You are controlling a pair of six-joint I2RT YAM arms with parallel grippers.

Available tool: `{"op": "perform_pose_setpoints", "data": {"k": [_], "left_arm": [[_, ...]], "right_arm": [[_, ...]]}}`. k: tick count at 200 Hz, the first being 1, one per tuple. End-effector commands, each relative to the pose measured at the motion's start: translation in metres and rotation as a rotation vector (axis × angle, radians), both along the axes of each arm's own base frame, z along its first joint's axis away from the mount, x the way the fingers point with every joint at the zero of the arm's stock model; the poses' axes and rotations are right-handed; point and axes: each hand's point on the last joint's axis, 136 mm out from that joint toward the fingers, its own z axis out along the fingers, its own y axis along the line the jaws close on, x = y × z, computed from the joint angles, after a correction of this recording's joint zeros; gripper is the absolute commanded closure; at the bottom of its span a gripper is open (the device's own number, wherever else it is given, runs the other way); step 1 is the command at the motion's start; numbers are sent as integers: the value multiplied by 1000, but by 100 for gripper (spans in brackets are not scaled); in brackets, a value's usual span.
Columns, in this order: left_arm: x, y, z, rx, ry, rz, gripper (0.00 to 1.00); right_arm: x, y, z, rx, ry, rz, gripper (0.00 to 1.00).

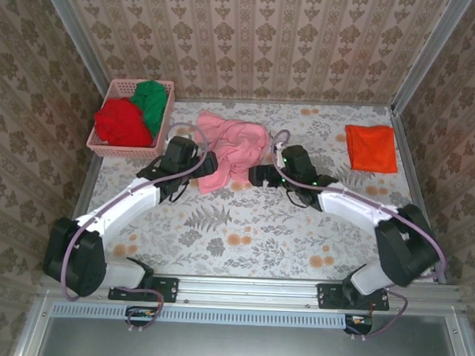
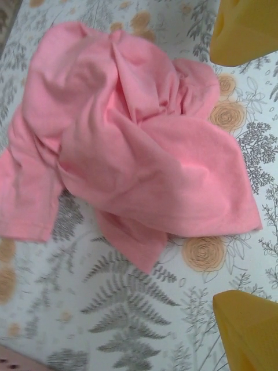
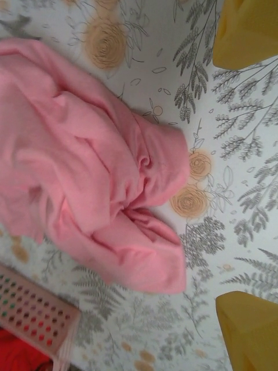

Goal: Fold and stack the t-shirts

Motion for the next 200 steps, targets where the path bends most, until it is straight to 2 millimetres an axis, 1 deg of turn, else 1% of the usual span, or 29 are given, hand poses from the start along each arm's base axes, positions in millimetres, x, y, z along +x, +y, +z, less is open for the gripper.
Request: {"op": "perform_pose_setpoints", "data": {"k": [1, 20, 34, 53, 69, 78, 95, 104, 112, 117, 127, 133, 155, 158, 165, 176, 188, 200], "left_arm": [[6, -10, -30, -148, 58, 95, 2], [7, -14, -58, -157, 115, 107, 8], [9, -16, -74, -154, 144, 116, 9], [15, -20, -87, -140, 164, 112, 13], [19, -23, -99, -134, 189, 109, 14], [21, -21, -104, -124, 199, 127, 15], [25, -20, -112, -125, 203, 140, 22], [28, -22, -116, -136, 205, 136, 27], [30, -24, -119, -140, 208, 135, 33], [31, -25, -120, -144, 211, 132, 41], [33, -28, -121, -152, 215, 124, 52], [34, -29, -121, -156, 214, 120, 61], [35, -29, -116, -157, 195, 116, 100], [36, -28, -114, -156, 189, 116, 100], [36, -27, -110, -153, 177, 115, 100], [38, -25, -97, -151, 145, 111, 100], [37, -22, -81, -139, 111, 110, 100], [36, -18, -63, -116, 71, 113, 100]], "right_arm": [[10, -1, -34, 10, 153, -84, 5], [24, 10, -49, 19, 184, -80, 10], [33, 18, -60, 28, 209, -74, 13], [41, 27, -72, 34, 236, -65, 18], [46, 31, -81, 34, 258, -63, 24], [48, 33, -88, 31, 270, -63, 29], [51, 36, -95, 32, 281, -60, 40], [52, 39, -98, 35, 289, -54, 44], [53, 40, -102, 32, 298, -52, 48], [54, 41, -103, 32, 301, -51, 52], [55, 41, -104, 28, 303, -49, 61], [55, 41, -106, 26, 306, -47, 69], [58, 38, -98, 22, 282, -40, 97], [59, 37, -96, 24, 277, -40, 100], [61, 34, -92, 27, 264, -42, 100], [63, 29, -80, 41, 233, -47, 100], [65, 22, -62, 58, 180, -61, 100], [65, 12, -38, 71, 118, -80, 100]]}}
